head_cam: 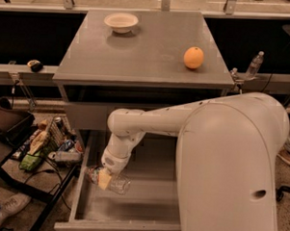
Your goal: Place water bottle into middle drawer
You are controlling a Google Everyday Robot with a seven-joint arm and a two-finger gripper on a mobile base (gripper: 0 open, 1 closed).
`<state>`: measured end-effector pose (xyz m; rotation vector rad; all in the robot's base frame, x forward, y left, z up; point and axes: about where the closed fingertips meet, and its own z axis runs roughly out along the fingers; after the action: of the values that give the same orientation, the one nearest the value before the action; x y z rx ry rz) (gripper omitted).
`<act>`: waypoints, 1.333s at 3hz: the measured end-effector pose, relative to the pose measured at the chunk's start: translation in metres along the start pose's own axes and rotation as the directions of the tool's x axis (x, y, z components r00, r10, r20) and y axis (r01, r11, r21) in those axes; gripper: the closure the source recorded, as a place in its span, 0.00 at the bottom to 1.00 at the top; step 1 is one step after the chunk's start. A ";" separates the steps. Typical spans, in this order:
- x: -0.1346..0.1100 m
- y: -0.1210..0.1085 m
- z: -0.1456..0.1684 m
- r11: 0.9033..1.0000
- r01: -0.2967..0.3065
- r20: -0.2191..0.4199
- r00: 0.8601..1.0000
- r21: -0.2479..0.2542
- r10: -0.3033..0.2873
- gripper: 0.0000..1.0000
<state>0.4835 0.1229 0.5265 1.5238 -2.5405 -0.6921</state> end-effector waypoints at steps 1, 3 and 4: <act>0.022 -0.037 0.004 0.995 -0.020 -0.041 0.999 0.094 0.024 1.00; 0.115 -0.124 -0.020 0.931 -0.057 -0.070 0.994 0.360 0.088 1.00; 0.143 -0.164 -0.011 0.921 -0.120 0.013 0.992 0.371 0.124 1.00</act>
Offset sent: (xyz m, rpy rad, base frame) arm 0.0542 -0.1924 -0.0466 -0.3646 -0.3515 -0.0591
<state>0.5493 -0.0686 0.4450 1.4360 -2.8492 -0.1900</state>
